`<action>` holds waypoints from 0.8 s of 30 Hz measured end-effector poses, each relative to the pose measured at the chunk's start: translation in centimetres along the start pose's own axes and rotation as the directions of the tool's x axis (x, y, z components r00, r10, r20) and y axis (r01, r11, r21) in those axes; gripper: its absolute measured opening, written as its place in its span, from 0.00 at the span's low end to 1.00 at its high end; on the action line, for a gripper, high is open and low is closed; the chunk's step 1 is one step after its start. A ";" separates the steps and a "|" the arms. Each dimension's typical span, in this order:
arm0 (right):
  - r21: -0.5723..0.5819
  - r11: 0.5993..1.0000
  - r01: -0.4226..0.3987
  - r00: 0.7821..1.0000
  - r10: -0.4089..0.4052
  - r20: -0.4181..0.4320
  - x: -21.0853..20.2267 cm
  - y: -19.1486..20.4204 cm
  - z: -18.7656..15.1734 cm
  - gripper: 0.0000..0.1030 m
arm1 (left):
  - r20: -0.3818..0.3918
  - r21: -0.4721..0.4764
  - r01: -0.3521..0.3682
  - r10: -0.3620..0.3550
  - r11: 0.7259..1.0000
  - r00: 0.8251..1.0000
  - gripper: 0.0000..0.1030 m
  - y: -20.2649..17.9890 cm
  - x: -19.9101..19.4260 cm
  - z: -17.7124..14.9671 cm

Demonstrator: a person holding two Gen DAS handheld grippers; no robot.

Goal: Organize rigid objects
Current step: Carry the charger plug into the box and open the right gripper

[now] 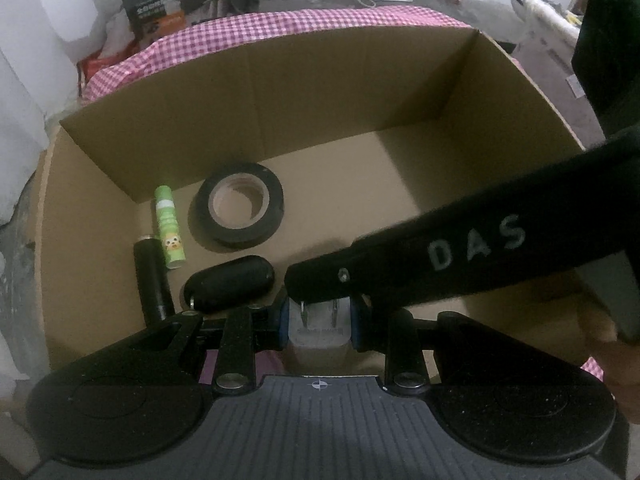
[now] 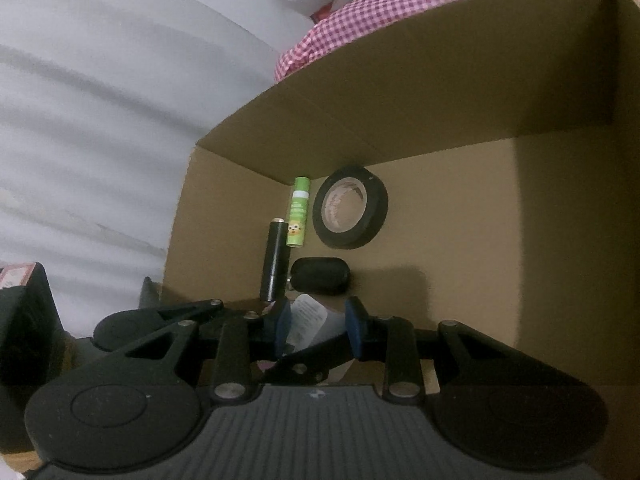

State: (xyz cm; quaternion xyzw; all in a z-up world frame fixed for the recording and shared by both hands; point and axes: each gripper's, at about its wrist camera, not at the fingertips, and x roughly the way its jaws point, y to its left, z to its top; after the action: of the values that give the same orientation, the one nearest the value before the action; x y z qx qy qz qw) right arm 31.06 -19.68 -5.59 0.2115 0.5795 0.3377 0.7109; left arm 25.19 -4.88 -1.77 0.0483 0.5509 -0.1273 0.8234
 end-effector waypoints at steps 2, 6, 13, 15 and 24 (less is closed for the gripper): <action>-0.011 1.000 0.013 1.000 -0.013 -0.004 0.2 0.0 -0.1 0.32 | -0.005 -0.006 0.006 -0.006 1.000 1.000 0.28 -0.1 -0.1 0.0; -0.031 0.999 0.021 1.000 -0.021 0.006 -0.1 0.2 -0.2 0.33 | 0.017 0.012 -0.008 0.007 1.000 1.000 0.34 -0.2 -0.9 -0.1; -0.126 0.989 0.074 0.987 -0.055 0.150 -3.4 2.2 -1.5 0.52 | 0.142 0.041 -0.036 0.030 0.999 0.989 0.64 -1.4 -5.5 -1.2; -0.156 0.983 0.092 0.974 -0.057 0.218 -5.5 3.0 -2.6 0.57 | 0.191 0.051 -0.045 0.035 0.998 0.981 0.70 -1.9 -7.4 -1.9; -0.236 0.962 0.135 0.893 -0.015 0.451 -14.5 5.7 -10.6 0.74 | 0.420 0.096 -0.060 0.014 0.994 0.907 0.96 -3.9 -15.0 -8.3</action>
State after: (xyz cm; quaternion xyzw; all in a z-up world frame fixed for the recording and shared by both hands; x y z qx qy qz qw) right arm 17.96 -27.26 5.72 0.1651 0.3600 0.3257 0.8585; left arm 11.31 -4.48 9.07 0.0740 0.3528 -0.1483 0.9209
